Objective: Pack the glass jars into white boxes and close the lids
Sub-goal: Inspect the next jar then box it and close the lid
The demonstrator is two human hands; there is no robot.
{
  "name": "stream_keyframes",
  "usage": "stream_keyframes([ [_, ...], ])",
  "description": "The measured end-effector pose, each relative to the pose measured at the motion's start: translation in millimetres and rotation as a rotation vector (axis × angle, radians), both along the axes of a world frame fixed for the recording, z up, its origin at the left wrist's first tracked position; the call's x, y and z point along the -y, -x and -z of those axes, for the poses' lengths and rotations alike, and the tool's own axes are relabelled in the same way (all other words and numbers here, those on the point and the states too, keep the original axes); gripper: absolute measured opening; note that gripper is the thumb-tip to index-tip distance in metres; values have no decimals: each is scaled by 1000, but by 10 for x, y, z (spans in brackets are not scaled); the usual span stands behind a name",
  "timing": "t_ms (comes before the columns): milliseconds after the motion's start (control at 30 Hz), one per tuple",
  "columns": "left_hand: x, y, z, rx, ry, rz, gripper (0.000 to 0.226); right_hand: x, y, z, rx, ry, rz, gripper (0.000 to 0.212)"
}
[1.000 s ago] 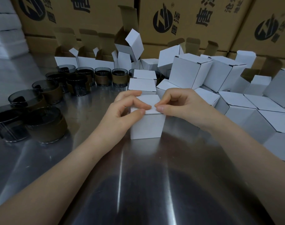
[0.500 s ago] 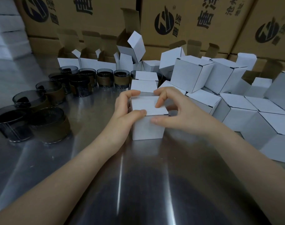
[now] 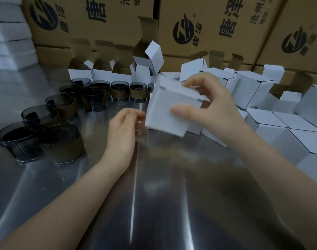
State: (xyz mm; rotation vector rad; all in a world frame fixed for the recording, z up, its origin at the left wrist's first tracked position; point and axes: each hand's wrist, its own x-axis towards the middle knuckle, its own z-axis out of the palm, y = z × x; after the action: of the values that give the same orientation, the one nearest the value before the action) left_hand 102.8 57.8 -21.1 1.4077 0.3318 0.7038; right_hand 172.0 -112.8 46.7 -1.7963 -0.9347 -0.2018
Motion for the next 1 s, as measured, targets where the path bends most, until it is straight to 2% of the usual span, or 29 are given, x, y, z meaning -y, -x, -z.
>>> stream_keyframes([
  [67,-23,-21,20,-37,-3,-30,32,-80,-50,-97,19,-100,78,41],
  [133,-26,-43,45,-63,-22,-34,31,-191,-147,-171,61,-100,170,43],
  [333,-27,-63,121,-95,-136,11,33,-617,-606,-240,185,102,329,48],
  [533,-11,-53,139,-112,-259,45,35,-867,-964,-146,192,299,403,45],
  [733,12,-44,130,-129,-354,51,34,-944,-1019,-163,180,427,448,46],
  [833,22,-35,121,-136,-374,40,33,-937,-877,-169,251,500,516,52],
  [933,28,-21,122,-172,-467,36,28,-925,-531,-163,459,397,488,46],
  [1000,39,-15,136,-206,-581,39,27,-998,-223,-161,448,293,300,39],
])
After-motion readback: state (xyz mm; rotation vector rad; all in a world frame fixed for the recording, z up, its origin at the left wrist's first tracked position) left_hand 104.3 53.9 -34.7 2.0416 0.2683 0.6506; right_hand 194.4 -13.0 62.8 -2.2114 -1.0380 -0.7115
